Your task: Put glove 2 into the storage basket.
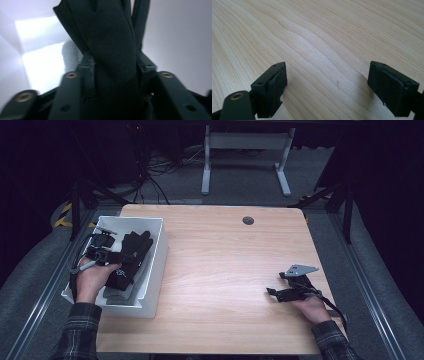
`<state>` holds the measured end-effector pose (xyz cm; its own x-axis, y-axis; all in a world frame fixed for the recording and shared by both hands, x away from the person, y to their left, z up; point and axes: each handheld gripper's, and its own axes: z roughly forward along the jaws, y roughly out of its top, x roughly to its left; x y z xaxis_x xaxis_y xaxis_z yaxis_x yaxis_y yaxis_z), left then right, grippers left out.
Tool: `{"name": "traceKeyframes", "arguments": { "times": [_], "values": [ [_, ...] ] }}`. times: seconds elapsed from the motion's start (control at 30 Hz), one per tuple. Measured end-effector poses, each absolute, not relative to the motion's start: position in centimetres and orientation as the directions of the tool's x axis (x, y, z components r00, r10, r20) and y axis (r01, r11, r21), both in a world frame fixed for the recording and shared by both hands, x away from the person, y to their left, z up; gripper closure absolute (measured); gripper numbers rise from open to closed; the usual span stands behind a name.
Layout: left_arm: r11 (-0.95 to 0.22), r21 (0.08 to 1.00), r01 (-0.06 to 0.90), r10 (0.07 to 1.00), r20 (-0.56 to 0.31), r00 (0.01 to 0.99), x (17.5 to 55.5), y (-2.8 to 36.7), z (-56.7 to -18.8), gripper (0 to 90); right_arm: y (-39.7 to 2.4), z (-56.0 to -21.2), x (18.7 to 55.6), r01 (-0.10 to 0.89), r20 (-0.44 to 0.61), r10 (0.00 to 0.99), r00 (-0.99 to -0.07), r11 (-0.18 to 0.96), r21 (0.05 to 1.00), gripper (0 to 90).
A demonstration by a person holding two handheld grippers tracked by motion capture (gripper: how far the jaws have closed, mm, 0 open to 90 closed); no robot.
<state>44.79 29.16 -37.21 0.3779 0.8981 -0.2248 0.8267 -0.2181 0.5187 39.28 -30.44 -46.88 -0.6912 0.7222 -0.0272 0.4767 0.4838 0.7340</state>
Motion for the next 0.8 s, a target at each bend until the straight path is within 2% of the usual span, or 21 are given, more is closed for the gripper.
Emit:
{"name": "traceKeyframes", "arguments": {
  "times": [0.13,0.3,0.5,0.8],
  "values": [
    [-0.22,0.533,0.817,0.908,-0.195,0.371,44.9,29.1,-37.3,31.3,-30.4,-46.9,39.3,0.476,-0.028,0.723,-0.691,0.484,0.734,16.5],
    [-0.209,0.568,0.796,0.918,-0.168,0.36,44.7,29.0,-36.5,19.3,-30.4,-46.9,39.3,0.477,-0.027,0.722,-0.691,0.484,0.734,16.5],
    [-0.248,0.617,0.747,0.895,-0.15,0.421,43.9,27.5,-34.3,18.7,-30.4,-46.9,39.3,0.477,-0.027,0.722,-0.691,0.484,0.734,16.5],
    [-0.314,0.683,0.66,0.827,-0.144,0.543,42.8,23.2,-31.8,18.7,-30.4,-46.9,39.3,0.477,-0.027,0.722,-0.691,0.484,0.734,16.5]
  ]
}}
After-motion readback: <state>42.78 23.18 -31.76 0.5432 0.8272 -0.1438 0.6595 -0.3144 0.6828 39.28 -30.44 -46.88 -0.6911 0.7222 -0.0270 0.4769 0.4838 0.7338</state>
